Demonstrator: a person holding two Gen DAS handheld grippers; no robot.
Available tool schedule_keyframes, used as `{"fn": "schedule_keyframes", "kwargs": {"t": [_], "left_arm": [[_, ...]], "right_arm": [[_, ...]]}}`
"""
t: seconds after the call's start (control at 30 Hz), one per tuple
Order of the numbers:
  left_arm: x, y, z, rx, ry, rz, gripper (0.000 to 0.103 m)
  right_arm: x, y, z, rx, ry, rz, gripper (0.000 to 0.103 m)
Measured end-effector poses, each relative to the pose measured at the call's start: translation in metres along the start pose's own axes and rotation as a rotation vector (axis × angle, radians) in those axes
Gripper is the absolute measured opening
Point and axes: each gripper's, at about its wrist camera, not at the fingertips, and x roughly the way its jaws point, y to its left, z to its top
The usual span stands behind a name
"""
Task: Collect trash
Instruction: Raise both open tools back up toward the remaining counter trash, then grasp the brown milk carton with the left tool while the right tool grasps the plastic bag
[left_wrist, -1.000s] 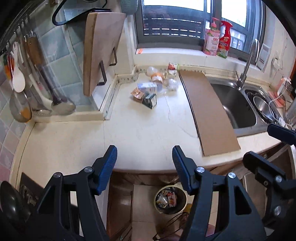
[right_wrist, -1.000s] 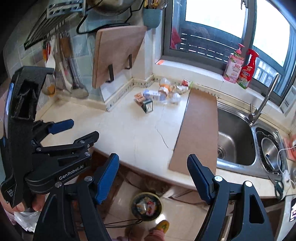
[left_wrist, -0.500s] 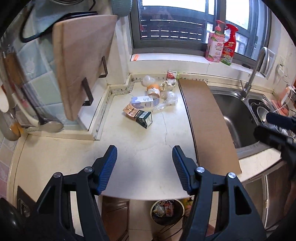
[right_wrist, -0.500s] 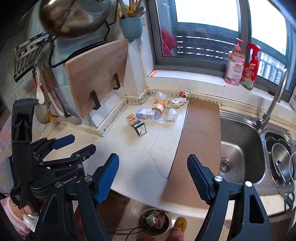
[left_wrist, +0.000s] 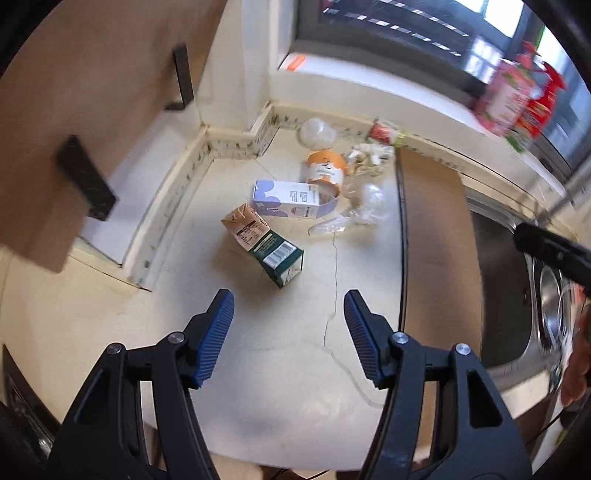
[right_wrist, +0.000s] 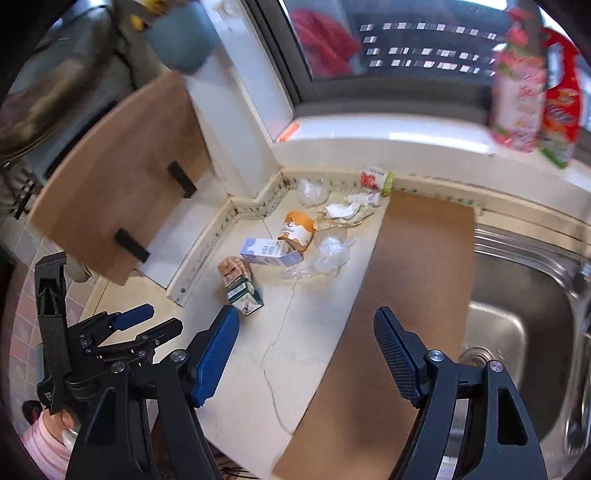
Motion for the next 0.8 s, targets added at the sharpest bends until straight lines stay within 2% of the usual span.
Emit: {"fn": "schedule_keyframes", "kwargs": {"t": [0.2, 0.43, 0.63, 0.8], "left_arm": [[0.062, 0.010, 0.035, -0.150, 0.096, 0.025, 0.059], [0.107, 0.012, 0.045, -0.248, 0.160, 0.078, 0.059], [0.137, 0.019, 0.050, -0.303, 0.192, 0.096, 0.059], [0.156, 0.025, 0.050, -0.322, 0.204, 0.108, 0.059]], "right_arm": [[0.094, -0.029, 0.050, 0.009, 0.108, 0.054, 0.076], [0.191, -0.048, 0.072, 0.060, 0.217, 0.082, 0.071], [0.242, -0.055, 0.070, 0.062, 0.274, 0.071, 0.062], [0.263, -0.052, 0.066, 0.045, 0.293, 0.083, 0.053]]}}
